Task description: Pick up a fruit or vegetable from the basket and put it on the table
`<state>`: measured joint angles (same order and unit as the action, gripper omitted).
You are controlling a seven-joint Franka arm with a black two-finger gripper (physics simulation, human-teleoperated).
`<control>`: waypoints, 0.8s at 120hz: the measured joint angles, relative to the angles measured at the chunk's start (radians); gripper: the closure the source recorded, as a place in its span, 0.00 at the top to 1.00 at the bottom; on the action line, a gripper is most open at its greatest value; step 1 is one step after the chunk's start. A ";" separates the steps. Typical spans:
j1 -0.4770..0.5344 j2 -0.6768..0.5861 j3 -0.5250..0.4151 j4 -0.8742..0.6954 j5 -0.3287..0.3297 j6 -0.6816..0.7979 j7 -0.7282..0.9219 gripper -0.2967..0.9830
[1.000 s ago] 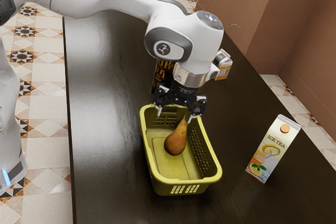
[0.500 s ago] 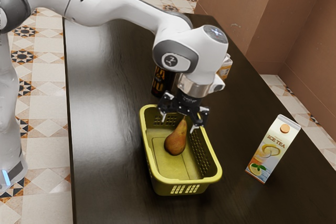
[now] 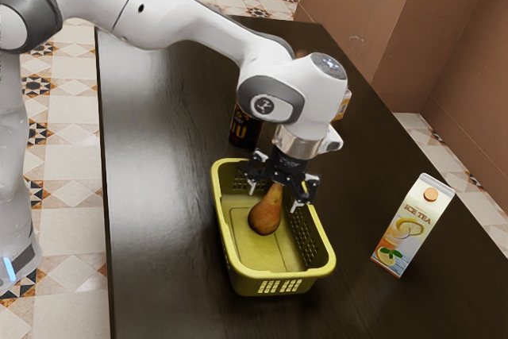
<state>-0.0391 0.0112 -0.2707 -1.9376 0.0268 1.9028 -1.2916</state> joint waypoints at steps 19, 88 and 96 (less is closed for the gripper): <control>0.001 0.028 -0.004 0.000 -0.004 0.018 0.018 0.77; 0.007 -0.031 0.001 -0.099 -0.018 0.069 0.055 0.77; 0.005 -0.032 0.001 -0.098 -0.019 0.073 0.056 0.77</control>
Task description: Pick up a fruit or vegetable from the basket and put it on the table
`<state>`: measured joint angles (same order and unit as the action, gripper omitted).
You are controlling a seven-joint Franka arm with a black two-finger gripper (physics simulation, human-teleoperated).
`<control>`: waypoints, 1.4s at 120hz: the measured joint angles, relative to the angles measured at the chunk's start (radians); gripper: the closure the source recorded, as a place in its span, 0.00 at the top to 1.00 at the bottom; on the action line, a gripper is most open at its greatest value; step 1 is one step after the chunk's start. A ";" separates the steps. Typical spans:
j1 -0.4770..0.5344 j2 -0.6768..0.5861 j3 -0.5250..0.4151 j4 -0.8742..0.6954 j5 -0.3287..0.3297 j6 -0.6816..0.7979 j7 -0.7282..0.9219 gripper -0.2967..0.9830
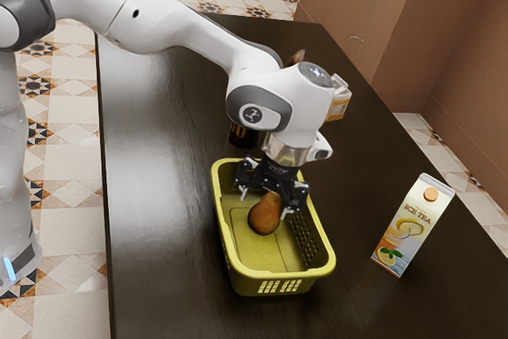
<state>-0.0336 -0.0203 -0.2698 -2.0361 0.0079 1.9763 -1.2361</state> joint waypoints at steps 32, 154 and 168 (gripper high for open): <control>-0.008 0.024 -0.008 0.001 -0.001 0.026 0.003 0.77; -0.020 -0.004 0.005 -0.047 0.001 0.046 -0.022 0.53; -0.021 -0.004 0.008 -0.047 0.002 0.046 -0.030 0.48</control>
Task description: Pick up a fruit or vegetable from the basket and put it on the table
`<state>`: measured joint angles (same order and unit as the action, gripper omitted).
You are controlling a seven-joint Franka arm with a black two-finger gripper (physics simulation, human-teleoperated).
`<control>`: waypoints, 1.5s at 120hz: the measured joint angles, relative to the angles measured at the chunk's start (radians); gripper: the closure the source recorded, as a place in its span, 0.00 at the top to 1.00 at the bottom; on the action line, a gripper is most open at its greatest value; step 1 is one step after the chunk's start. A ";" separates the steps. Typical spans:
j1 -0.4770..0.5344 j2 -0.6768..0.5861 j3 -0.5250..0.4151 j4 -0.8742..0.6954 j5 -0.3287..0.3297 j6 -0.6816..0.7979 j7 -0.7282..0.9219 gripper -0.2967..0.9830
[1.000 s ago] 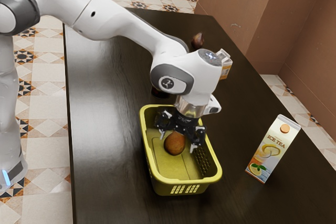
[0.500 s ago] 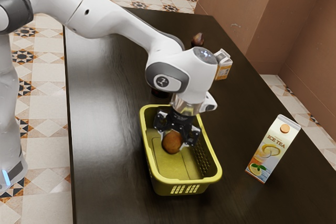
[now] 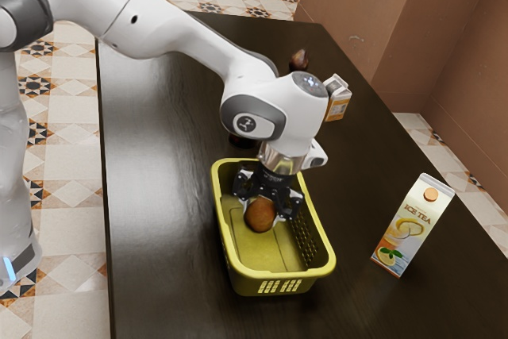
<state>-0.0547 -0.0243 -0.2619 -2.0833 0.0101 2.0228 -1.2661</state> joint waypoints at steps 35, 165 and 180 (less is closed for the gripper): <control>-0.005 -0.001 0.004 0.000 0.004 -0.004 -0.035 0.42; -0.152 0.228 -0.260 0.612 0.506 -0.053 -0.131 0.41; -0.160 0.267 -0.258 0.640 0.556 -0.033 -0.143 0.55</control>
<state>-0.2147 0.2431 -0.5199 -1.4435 0.5666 1.9901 -1.4093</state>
